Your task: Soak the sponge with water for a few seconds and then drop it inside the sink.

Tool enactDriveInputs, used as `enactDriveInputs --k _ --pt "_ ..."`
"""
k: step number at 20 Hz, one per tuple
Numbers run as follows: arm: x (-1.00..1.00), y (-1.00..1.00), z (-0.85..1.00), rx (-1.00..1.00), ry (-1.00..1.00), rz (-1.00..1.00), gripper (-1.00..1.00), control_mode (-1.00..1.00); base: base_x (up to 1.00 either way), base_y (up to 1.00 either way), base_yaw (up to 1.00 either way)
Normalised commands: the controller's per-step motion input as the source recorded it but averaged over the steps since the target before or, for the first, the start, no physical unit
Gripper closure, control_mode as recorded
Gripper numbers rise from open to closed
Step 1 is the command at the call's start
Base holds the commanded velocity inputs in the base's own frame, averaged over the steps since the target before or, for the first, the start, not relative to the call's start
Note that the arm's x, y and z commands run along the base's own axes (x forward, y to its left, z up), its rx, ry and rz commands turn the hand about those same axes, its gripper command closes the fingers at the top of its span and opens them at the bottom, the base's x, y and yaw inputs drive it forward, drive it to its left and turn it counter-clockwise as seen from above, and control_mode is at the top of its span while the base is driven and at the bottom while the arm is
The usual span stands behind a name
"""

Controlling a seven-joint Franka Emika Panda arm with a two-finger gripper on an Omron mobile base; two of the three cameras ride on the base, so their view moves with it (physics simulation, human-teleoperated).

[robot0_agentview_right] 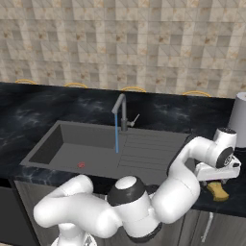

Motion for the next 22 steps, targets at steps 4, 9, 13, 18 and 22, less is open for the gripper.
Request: enactDriveInputs --k 4,9,13,18,22 --pt "0.0 -0.39 -0.15 0.09 0.0 0.0 -1.0 -1.0 0.0 0.0 0.0" --pt "0.0 -0.23 -0.13 0.07 0.0 0.06 -1.0 -1.0 0.0 0.0 0.0" --pt "0.0 0.0 -0.01 0.04 0.0 0.15 -1.0 -1.0 0.0 0.0 0.0" --pt "0.0 0.0 0.0 0.01 0.0 0.17 -1.0 -1.0 0.0 0.0 0.0" --pt "-0.03 0.0 0.0 0.0 0.0 0.12 -1.0 -1.0 0.0 0.0 0.0"
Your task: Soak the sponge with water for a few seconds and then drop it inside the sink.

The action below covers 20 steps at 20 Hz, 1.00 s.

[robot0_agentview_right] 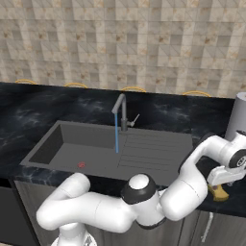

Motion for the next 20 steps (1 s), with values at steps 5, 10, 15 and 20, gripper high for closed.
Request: enactDriveInputs --k 5,10,15,20 --pt "-0.11 0.01 -0.01 0.0 0.0 0.01 -1.0 -1.0 0.0 0.0 0.0" --pt "-0.04 0.08 -0.03 0.0 0.0 -0.04 -1.0 -1.0 0.0 0.0 0.0" --pt "0.0 0.18 0.0 0.0 0.0 -0.1 -1.0 -1.0 0.0 0.0 0.0" --pt "0.0 0.21 0.0 0.0 0.0 -0.09 -1.0 -1.0 0.0 0.0 0.0"
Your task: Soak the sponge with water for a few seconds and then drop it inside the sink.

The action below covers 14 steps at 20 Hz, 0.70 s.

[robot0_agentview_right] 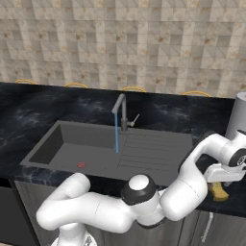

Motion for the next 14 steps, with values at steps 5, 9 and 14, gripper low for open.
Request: enactDriveInputs --k 5,9,14 --pt "0.0 0.0 0.0 0.0 0.0 0.0 -1.0 -1.0 0.0 0.0 0.0" --pt "0.0 0.0 -0.1 0.0 -0.01 0.0 -1.0 -1.0 0.0 0.0 0.0" --pt "-0.01 0.0 -0.18 0.0 -0.02 0.0 -1.0 -1.0 0.0 0.0 0.0"
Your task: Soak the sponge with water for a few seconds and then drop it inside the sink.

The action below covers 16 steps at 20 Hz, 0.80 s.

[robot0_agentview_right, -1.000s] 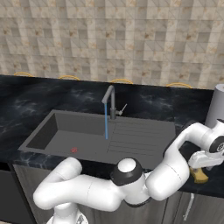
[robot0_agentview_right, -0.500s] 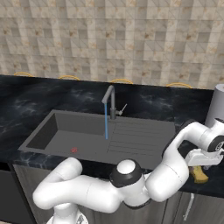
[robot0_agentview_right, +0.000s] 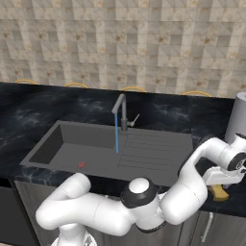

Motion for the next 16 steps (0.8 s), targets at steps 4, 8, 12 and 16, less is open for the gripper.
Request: enactDriveInputs --k 4,8,12,16 --pt "0.0 0.0 -0.14 0.0 0.0 0.0 -1.0 -1.0 0.0 0.0 0.0" --pt "0.0 0.0 -0.08 0.0 0.0 0.0 -1.0 -1.0 0.0 0.0 0.0" --pt "-0.01 0.0 -0.21 0.0 0.0 0.0 -1.0 -1.0 0.0 0.0 0.0" --pt "-0.02 0.0 -0.28 -0.01 0.0 0.0 -1.0 -1.0 0.0 0.0 0.0"
